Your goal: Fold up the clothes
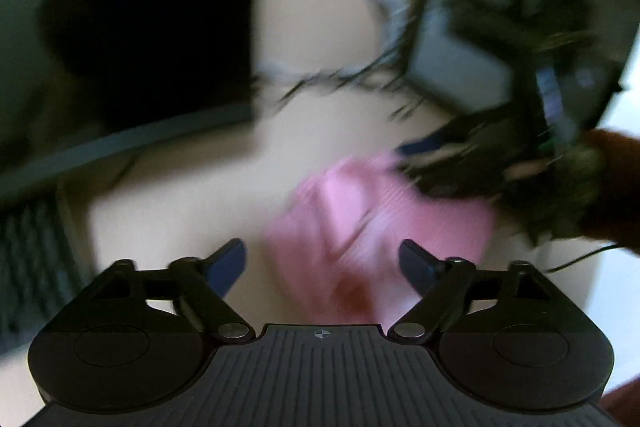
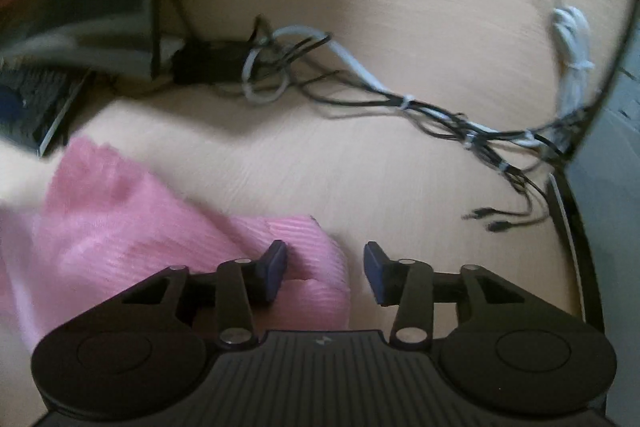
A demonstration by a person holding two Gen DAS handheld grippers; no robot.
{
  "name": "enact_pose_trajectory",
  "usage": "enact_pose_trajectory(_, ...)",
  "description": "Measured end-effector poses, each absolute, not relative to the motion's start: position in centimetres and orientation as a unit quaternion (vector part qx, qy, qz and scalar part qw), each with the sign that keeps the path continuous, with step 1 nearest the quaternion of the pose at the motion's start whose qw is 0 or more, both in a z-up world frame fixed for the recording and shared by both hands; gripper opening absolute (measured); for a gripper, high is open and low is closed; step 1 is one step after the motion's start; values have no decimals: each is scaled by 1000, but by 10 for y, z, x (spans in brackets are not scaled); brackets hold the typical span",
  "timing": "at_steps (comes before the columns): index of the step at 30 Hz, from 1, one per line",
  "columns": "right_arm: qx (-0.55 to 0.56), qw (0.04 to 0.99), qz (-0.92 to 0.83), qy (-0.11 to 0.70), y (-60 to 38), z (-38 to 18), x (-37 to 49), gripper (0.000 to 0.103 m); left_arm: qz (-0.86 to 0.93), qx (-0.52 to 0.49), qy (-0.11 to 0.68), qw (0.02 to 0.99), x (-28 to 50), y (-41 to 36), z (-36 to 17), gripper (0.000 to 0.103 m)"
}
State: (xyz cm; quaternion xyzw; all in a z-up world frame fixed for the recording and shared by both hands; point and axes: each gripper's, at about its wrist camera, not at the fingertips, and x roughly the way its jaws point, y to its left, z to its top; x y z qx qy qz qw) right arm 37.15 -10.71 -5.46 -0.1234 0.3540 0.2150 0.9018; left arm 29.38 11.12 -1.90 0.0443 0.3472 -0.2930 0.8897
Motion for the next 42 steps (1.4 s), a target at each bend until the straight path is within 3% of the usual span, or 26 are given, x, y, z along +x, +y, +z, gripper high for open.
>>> enact_pose_trajectory(2, -82, 914, 202, 343, -123, -36, 358, 83, -329, 68, 335, 880, 300, 92, -13, 97)
enact_pose_trajectory(5, 4, 917, 199, 345, -156, -18, 328, 100, -367, 110, 341, 859, 321, 57, -25, 97)
enact_pose_trajectory(6, 37, 913, 200, 355, -167, -16, 318, 102, -368, 122, 349, 854, 330, 49, -34, 97)
enact_pose_trajectory(9, 144, 879, 202, 407, -189, -33, 294, 102, -360, 112, 384, 843, 358, 46, -59, 98)
enact_pose_trajectory(10, 176, 864, 204, 426, -191, -45, 289, 97, -359, 96, 397, 839, 365, 49, -66, 98)
enact_pose_trajectory(13, 223, 833, 197, 466, -189, -76, 290, 54, -360, 30, 430, 828, 375, 65, -82, 98)
enact_pose_trajectory(14, 226, 829, 193, 473, -188, -81, 295, 53, -360, 8, 439, 823, 377, 70, -86, 98)
enact_pose_trajectory(17, 205, 844, 195, 455, -185, -76, 316, 53, -368, -9, 443, 818, 358, 65, -89, 92)
enact_pose_trajectory(22, 42, 894, 192, 403, -169, -51, 359, 53, -384, -21, 443, 810, 320, 50, -89, 89)
enact_pose_trajectory(27, -29, 905, 215, 365, -157, -25, 380, 69, -427, -42, 437, 790, 278, 26, -85, 83)
enact_pose_trajectory(29, -54, 911, 228, 339, -154, -12, 371, 83, -459, -41, 422, 781, 261, 12, -74, 84)
enact_pose_trajectory(31, -73, 916, 235, 317, -151, -3, 354, 87, -468, -27, 404, 786, 252, 13, -61, 89)
enact_pose_trajectory(33, -86, 918, 241, 302, -147, 0, 332, 87, -461, -25, 391, 796, 249, 22, -50, 94)
enact_pose_trajectory(40, -117, 918, 272, 265, -99, -32, 260, 87, -258, -154, 422, 855, 292, 116, -58, 93)
enact_pose_trajectory(42, -155, 910, 280, 263, -82, -46, 255, 76, -180, -161, 442, 864, 309, 125, -67, 87)
